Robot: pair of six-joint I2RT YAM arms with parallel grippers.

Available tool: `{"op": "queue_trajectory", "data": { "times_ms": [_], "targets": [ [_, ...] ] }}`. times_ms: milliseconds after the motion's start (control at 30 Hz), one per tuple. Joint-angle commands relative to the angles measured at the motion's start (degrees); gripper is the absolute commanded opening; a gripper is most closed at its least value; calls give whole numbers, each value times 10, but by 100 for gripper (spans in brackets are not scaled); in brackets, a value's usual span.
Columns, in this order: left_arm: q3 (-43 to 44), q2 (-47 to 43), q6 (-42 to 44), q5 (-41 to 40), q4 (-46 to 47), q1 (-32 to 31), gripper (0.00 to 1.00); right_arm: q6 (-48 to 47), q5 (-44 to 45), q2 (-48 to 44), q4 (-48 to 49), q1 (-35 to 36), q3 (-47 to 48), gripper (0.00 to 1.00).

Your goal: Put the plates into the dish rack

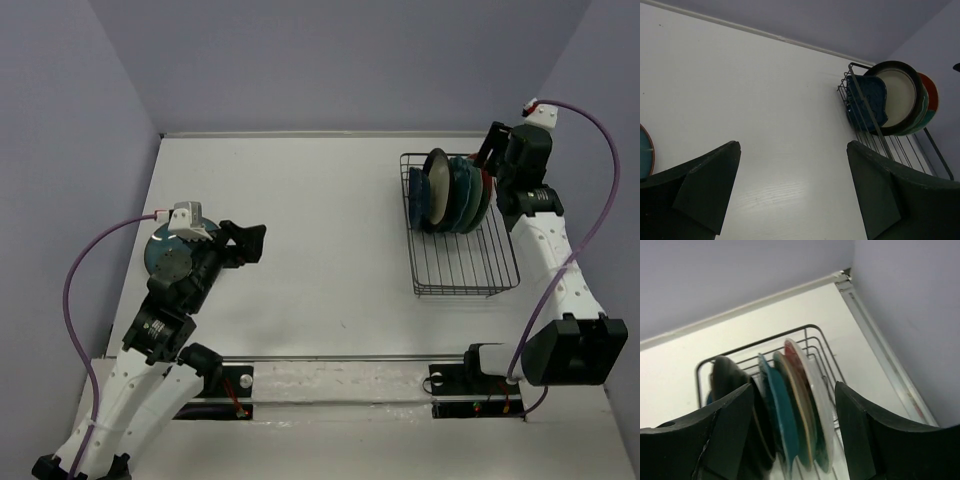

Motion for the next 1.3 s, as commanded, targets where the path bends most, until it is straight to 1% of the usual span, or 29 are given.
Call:
{"op": "queue_trajectory", "data": {
  "times_ms": [0, 100, 167, 200, 233, 267, 300, 333, 400, 467, 500, 533, 567, 633, 667, 700, 767, 800, 833, 867, 900, 1000, 1100, 1200, 1267],
  "targets": [
    [5, 1, 7, -45, 17, 8, 98, 82, -84, -66, -3, 49, 12, 72],
    [7, 0, 9, -77, 11, 11, 98, 113, -137, -80, 19, 104, -2, 72],
    [13, 0, 10, -92, 0, 11, 98, 144, -182, -85, 51, 156, -35, 71],
    [16, -2, 12, -110, -4, 10, 98, 173, -219, -84, 91, 177, -49, 71],
    [24, -5, 16, -120, -9, 11, 98, 188, -228, -78, 114, 200, -63, 70],
    [27, -8, 18, -141, -16, 10, 98, 206, -235, -70, 130, 246, -85, 70],
    [31, -18, 21, -150, -17, 11, 98, 213, -239, -57, 167, 269, -90, 69],
    [35, -27, 24, -170, -21, 10, 98, 230, -245, -27, 182, 310, -94, 69],
    [40, -33, 31, -193, -24, 11, 98, 247, -252, 11, 228, 351, -93, 69],
    [47, -36, 37, -218, -34, 10, 98, 270, -267, 56, 266, 380, -91, 67],
    [42, -42, 37, -237, -35, 11, 98, 299, -279, 101, 307, 403, -90, 66],
    [39, -47, 37, -244, -35, 11, 98, 315, -285, 124, 329, 413, -90, 65],
    [33, -56, 33, -252, -31, 11, 97, 342, -292, 172, 344, 423, -85, 64],
    [20, -61, 26, -250, -29, 11, 97, 367, -291, 221, 377, 453, -61, 60],
    [18, -62, 18, -239, -29, 12, 97, 385, -282, 270, 389, 462, -49, 57],
    [15, -61, 17, -234, -27, 12, 97, 392, -278, 296, 388, 482, -16, 57],
    [14, -60, 15, -213, -17, 12, 96, 407, -280, 348, 388, 496, 25, 57],
    [12, -58, 15, -209, -14, 13, 96, 427, -293, 373, 387, 501, 45, 57],
    [12, -60, 17, -205, -12, 16, 96, 441, -305, 422, 391, 501, 64, 57],
    [12, -61, 19, -196, -10, 19, 96, 465, -330, 445, 396, 507, 95, 57],
    [12, -61, 22, -192, -9, 20, 96, 478, -339, 487, 406, 507, 111, 57],
    [10, -65, 25, -168, -2, 27, 96, 516, -384, 547, 405, 513, 176, 58],
    [10, -67, 31, -145, 6, 38, 96, 539, -392, 615, 400, 520, 224, 59],
    [8, -67, 31, -117, 12, 59, 96, 566, -389, 645, 400, 532, 259, 59],
    [7, -68, 31, -105, 18, 62, 96, 583, -386, 665, 400, 537, 280, 59]
  ]
}}
